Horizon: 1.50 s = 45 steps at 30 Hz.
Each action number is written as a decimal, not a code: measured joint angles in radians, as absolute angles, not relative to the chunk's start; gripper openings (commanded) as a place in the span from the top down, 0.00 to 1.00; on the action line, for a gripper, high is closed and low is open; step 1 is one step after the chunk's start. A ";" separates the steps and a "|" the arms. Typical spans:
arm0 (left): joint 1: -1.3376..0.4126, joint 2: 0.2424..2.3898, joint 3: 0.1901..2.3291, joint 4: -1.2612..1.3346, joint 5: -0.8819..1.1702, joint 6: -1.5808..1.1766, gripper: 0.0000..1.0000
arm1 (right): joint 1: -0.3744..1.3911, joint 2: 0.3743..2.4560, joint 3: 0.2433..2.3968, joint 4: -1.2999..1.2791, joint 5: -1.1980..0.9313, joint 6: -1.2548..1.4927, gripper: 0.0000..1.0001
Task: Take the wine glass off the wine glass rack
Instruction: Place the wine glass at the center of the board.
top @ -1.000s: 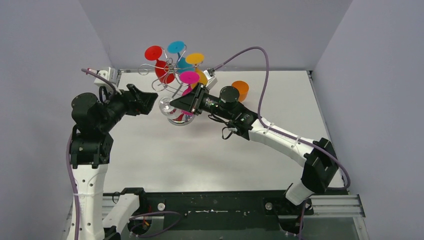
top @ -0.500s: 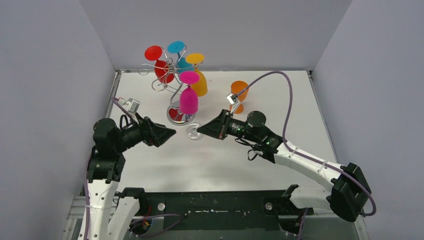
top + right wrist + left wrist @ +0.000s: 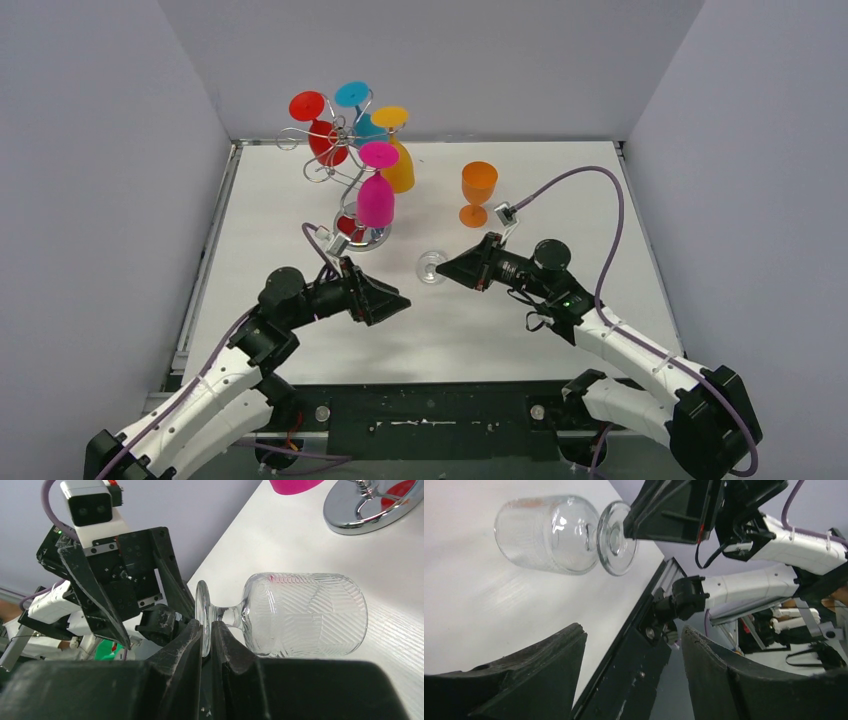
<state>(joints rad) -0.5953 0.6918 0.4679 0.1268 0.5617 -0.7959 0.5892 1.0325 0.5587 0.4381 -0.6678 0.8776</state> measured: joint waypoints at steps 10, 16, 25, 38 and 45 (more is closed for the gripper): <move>-0.674 0.793 0.346 0.493 0.384 -0.900 0.51 | 0.569 1.030 0.504 0.559 -0.724 0.904 1.00; -0.711 0.840 0.340 0.630 0.346 -0.936 0.54 | 0.587 1.057 0.497 0.658 -0.765 0.932 1.00; -0.744 0.884 0.319 0.708 0.326 -0.967 0.81 | 0.637 1.106 0.499 0.696 -0.771 0.923 1.00; -0.746 0.907 0.328 0.707 0.369 -0.950 1.00 | 0.648 1.147 0.500 0.777 -0.778 0.926 1.00; -0.748 0.872 0.328 0.686 0.367 -0.931 1.00 | 0.648 1.156 0.504 0.809 -0.815 0.901 0.89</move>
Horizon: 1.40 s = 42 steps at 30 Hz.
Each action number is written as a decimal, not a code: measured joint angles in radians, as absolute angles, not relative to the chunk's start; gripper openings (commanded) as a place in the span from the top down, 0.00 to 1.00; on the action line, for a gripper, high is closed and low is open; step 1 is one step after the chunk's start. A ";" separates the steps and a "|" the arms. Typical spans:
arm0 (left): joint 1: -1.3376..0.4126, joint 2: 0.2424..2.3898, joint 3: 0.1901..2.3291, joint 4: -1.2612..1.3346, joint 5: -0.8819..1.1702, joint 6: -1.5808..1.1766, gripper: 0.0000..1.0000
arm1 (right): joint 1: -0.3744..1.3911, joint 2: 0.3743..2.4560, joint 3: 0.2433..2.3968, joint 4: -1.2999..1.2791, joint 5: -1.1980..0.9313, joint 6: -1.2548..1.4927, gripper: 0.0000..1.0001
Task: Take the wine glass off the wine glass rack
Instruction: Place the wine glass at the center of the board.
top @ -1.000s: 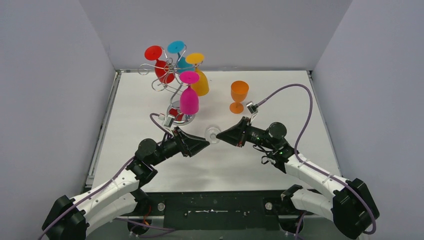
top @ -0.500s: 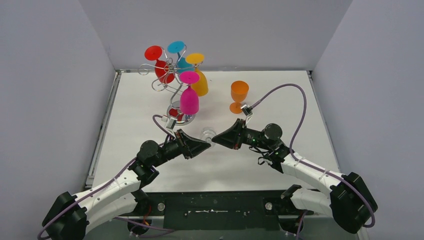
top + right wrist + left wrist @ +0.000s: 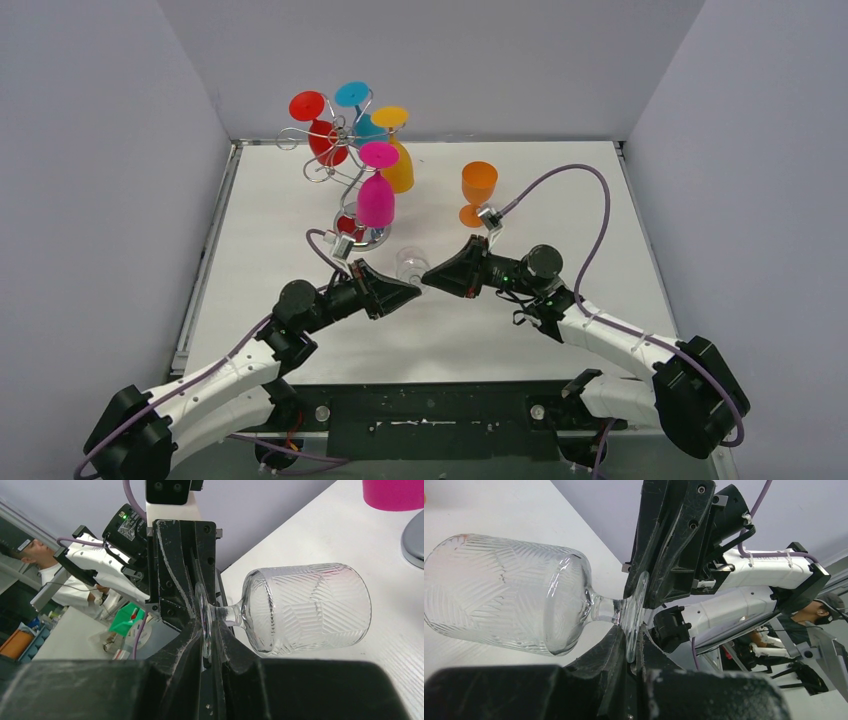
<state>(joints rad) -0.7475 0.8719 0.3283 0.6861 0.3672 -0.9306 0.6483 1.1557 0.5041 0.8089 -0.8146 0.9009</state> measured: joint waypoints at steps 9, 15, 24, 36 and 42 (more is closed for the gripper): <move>-0.749 0.847 0.333 0.645 0.426 -0.804 1.00 | 0.656 1.180 0.580 0.711 -0.892 0.840 0.78; -0.753 0.836 0.344 0.582 0.479 -0.775 1.00 | 0.678 1.222 0.618 0.698 -0.934 0.810 1.00; -0.753 0.814 0.338 0.566 0.477 -0.793 0.82 | 0.708 1.217 0.627 0.679 -0.904 0.747 1.00; -0.754 0.853 0.337 0.608 0.479 -0.823 0.81 | 0.717 1.199 0.626 0.646 -0.867 0.718 1.00; -0.756 0.853 0.321 0.643 0.469 -0.849 1.00 | 0.723 1.193 0.626 0.648 -0.865 0.704 1.00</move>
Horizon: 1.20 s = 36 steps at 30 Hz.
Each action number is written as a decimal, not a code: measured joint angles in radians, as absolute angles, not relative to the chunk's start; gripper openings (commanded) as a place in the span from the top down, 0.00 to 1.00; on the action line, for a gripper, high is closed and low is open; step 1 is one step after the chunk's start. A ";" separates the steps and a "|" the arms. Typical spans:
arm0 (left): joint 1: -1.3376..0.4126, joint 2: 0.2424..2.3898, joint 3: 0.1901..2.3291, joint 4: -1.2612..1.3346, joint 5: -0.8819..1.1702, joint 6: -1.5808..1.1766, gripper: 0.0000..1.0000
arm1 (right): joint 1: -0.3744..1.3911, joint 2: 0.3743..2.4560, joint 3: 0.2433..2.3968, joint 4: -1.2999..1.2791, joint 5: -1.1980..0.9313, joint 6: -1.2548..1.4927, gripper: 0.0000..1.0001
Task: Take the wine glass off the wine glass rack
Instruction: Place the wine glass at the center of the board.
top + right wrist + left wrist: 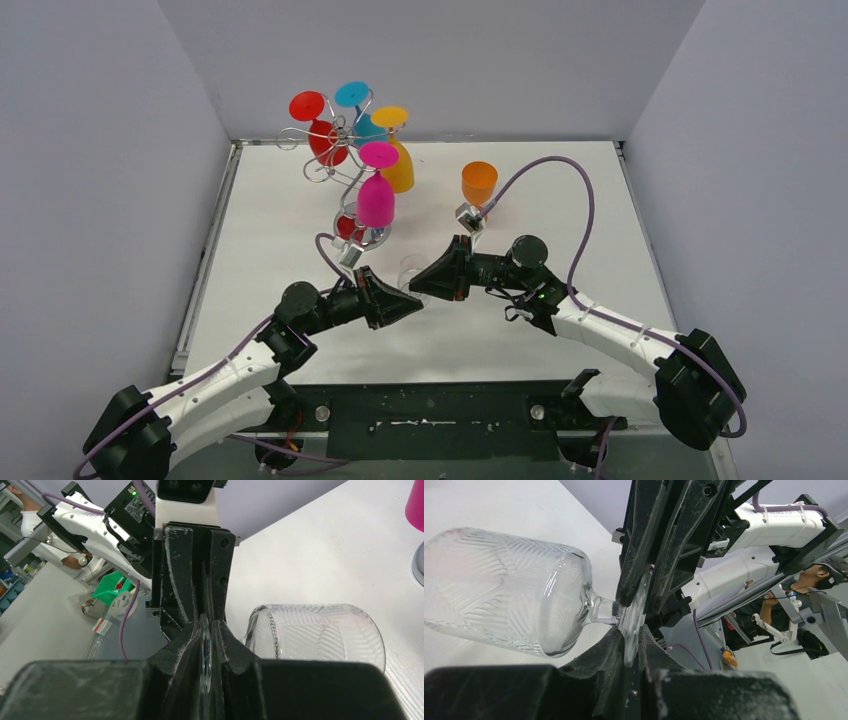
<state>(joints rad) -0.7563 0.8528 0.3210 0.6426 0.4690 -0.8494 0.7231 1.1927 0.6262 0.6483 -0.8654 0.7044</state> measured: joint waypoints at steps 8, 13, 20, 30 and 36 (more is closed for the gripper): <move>-0.762 0.854 0.289 0.710 0.463 -0.879 1.00 | 0.729 1.187 0.626 0.651 -0.884 0.677 0.80; -0.764 0.845 0.284 0.690 0.468 -0.778 1.00 | 0.750 1.187 0.644 0.590 -0.892 0.662 0.50; -0.763 0.715 0.284 0.530 0.453 -0.519 1.00 | 0.753 1.156 0.688 0.485 -0.889 0.646 0.27; -0.780 0.710 0.297 0.369 0.506 -0.281 1.00 | 0.608 1.081 0.762 0.329 -0.720 0.626 0.18; -0.786 0.760 0.348 0.297 0.589 -0.176 1.00 | 0.537 1.142 0.865 0.212 -0.731 0.594 0.18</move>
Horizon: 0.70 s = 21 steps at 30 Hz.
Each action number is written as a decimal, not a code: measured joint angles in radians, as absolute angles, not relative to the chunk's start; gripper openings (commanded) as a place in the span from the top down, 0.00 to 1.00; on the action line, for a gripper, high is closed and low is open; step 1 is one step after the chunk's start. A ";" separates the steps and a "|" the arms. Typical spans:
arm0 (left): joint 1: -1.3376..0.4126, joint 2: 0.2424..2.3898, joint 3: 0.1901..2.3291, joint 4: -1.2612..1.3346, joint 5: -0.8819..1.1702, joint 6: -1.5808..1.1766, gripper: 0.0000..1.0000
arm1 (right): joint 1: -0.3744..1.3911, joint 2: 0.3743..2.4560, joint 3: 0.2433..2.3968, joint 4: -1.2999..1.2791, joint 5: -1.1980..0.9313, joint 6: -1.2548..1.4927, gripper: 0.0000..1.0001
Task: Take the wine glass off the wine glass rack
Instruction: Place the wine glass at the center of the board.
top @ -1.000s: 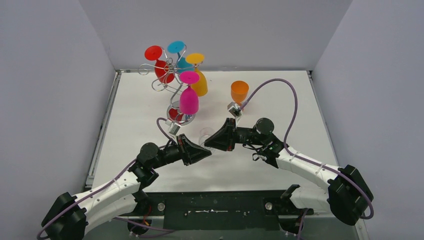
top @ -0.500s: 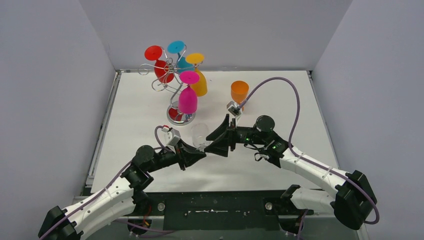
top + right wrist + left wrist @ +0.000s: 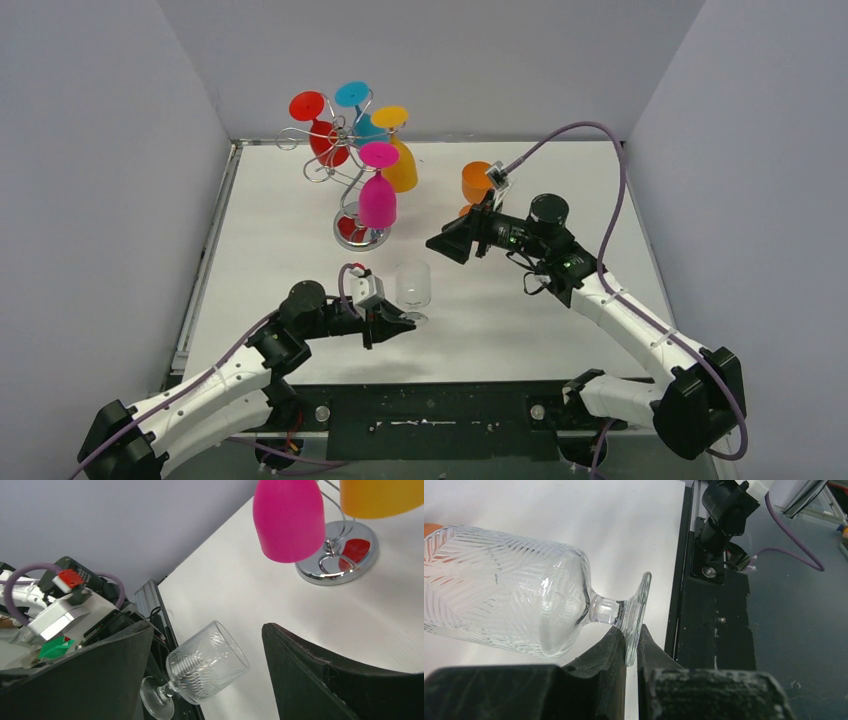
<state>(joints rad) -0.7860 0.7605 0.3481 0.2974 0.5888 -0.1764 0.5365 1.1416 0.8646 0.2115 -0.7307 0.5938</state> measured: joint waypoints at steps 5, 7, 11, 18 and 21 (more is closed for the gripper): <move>-0.787 0.760 0.353 0.295 0.615 -0.104 1.00 | 0.489 1.206 0.877 0.140 -0.820 0.595 0.19; -0.786 0.756 0.338 0.339 0.620 -0.099 1.00 | 0.477 1.237 0.898 0.102 -0.859 0.595 0.20; -0.785 0.738 0.274 0.474 0.645 -0.092 1.00 | 0.470 1.278 0.950 0.061 -0.929 0.607 0.27; -0.764 0.753 0.261 0.555 0.720 -0.087 1.00 | 0.480 1.365 1.049 0.031 -1.079 0.636 0.36; -0.749 0.752 0.261 0.575 0.764 -0.085 1.00 | 0.499 1.423 1.107 -0.045 -1.124 0.598 0.42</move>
<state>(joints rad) -0.7494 0.7525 0.2607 0.5747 0.7635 -0.0849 0.4988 1.4231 1.1072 -0.0448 -1.1244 0.5980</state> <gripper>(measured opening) 0.067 0.634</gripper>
